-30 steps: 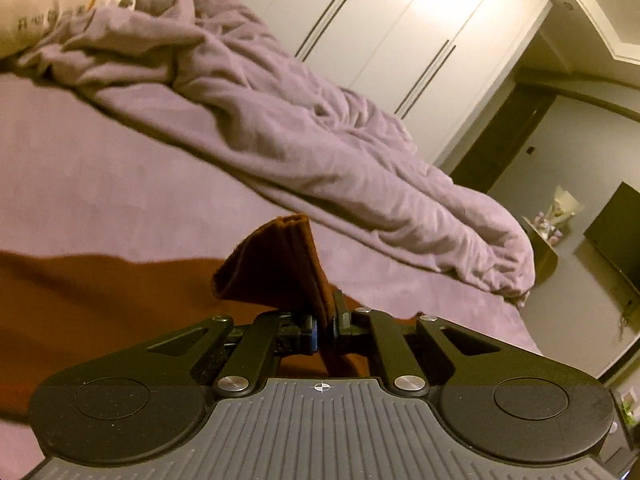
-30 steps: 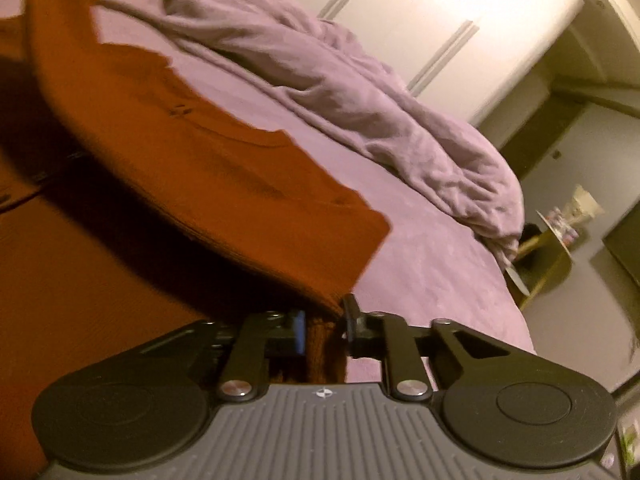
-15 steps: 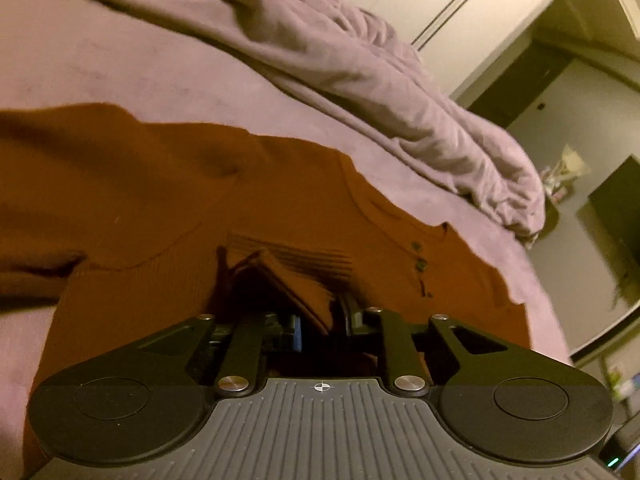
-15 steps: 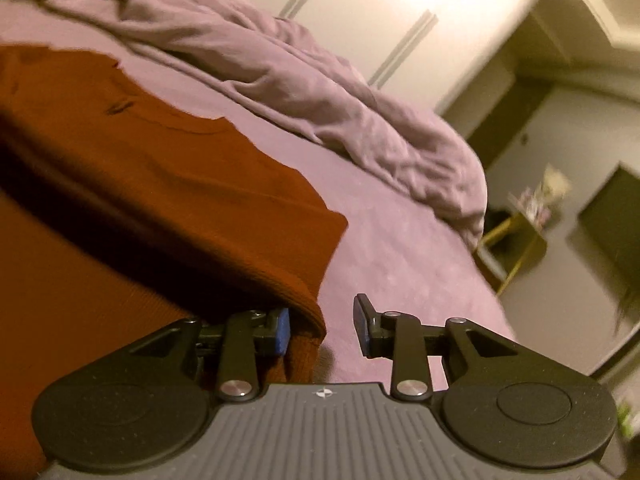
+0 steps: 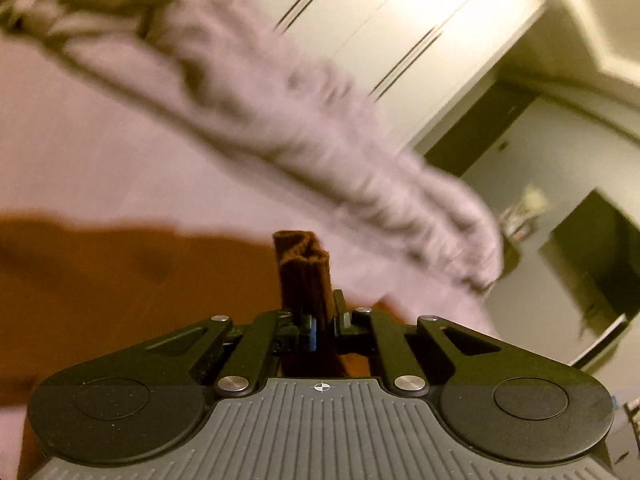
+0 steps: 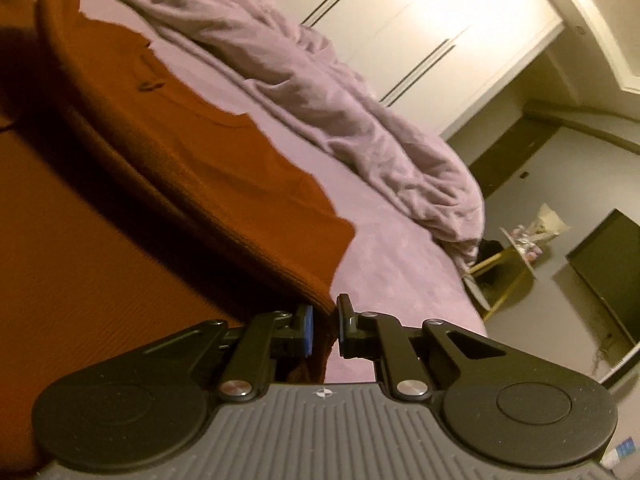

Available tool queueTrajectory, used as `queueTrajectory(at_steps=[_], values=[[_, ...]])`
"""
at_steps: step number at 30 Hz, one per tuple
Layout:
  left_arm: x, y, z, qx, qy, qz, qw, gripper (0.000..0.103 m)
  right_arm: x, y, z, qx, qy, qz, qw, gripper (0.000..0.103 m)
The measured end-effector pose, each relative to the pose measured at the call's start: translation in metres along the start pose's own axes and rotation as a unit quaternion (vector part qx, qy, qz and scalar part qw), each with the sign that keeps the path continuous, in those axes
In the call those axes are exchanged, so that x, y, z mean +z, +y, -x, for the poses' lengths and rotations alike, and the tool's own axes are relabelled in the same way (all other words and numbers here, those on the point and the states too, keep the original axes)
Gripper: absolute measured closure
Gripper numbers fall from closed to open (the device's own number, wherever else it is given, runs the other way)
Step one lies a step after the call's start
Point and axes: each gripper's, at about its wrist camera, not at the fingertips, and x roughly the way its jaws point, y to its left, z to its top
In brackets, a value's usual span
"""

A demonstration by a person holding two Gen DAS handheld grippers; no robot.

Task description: Fold small clothes

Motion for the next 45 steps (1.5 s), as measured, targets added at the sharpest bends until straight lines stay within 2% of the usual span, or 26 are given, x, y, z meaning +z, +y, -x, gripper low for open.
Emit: queueTrajectory(at_steps=[2, 3, 5, 8, 9, 11, 12, 14, 18, 20, 22, 25, 27, 32, 37, 41, 45], values=[[0.005, -0.005, 0.009, -0.006, -0.022, -0.006, 0.9997, 0.094, 0.0, 0.001, 0.003, -0.006, -0.007, 0.003, 1.0, 0.093], [0.005, -0.003, 0.011, 0.005, -0.021, -0.01, 0.9997, 0.094, -0.001, 0.003, 0.005, 0.0, -0.007, 0.009, 1.0, 0.092], [-0.003, 0.007, 0.012, 0.04, 0.008, -0.026, 0.9988, 0.093, -0.005, 0.003, 0.009, 0.029, -0.006, 0.004, 1.0, 0.092], [-0.025, 0.029, 0.013, 0.109, 0.076, -0.051, 0.9898, 0.076, -0.01, -0.009, 0.019, 0.065, -0.004, -0.026, 0.998, 0.091], [-0.033, 0.037, 0.018, 0.127, 0.089, -0.06, 0.9862, 0.065, -0.01, -0.017, 0.022, 0.085, -0.004, -0.045, 0.995, 0.091], [-0.041, 0.048, 0.03, 0.153, 0.096, -0.071, 0.9809, 0.053, -0.012, -0.034, 0.03, 0.128, -0.007, -0.083, 0.988, 0.088], [-0.042, 0.051, 0.037, 0.162, 0.093, -0.074, 0.9797, 0.052, -0.012, -0.043, 0.035, 0.151, -0.01, -0.102, 0.983, 0.085], [-0.037, 0.053, 0.046, 0.161, 0.084, -0.071, 0.9808, 0.05, -0.009, -0.055, 0.04, 0.171, -0.02, -0.124, 0.977, 0.08], [-0.026, 0.044, 0.046, 0.141, 0.069, -0.067, 0.9853, 0.039, 0.008, -0.068, 0.045, 0.194, -0.033, -0.17, 0.965, 0.08], [-0.027, 0.038, 0.038, 0.136, 0.074, -0.076, 0.985, 0.038, 0.018, -0.066, 0.043, 0.193, -0.036, -0.179, 0.964, 0.08], [-0.033, 0.033, 0.023, 0.134, 0.089, -0.084, 0.9833, 0.037, 0.027, -0.053, 0.034, 0.184, -0.022, -0.166, 0.968, 0.08], [-0.043, 0.029, 0.005, 0.139, 0.11, -0.092, 0.9799, 0.036, 0.027, -0.032, 0.013, 0.188, 0.012, -0.156, 0.97, 0.085], [-0.048, 0.026, -0.001, 0.149, 0.108, -0.115, 0.9761, 0.036, 0.02, -0.017, -0.003, 0.158, 0.049, -0.131, 0.978, 0.09], [-0.055, 0.027, -0.022, 0.19, 0.111, -0.157, 0.9629, 0.035, 0.011, -0.013, -0.011, 0.123, 0.042, -0.116, 0.985, 0.09], [-0.052, 0.025, -0.035, 0.218, 0.1, -0.174, 0.9551, 0.031, 0.01, -0.01, -0.017, 0.111, 0.042, -0.113, 0.986, 0.09], [-0.05, 0.02, -0.024, 0.216, 0.101, -0.154, 0.9588, 0.034, 0.013, -0.014, -0.011, 0.117, 0.039, -0.116, 0.986, 0.09], [-0.059, 0.016, -0.002, 0.185, 0.107, -0.141, 0.9666, 0.032, 0.008, -0.02, 0.01, 0.132, 0.028, -0.126, 0.983, 0.09]])
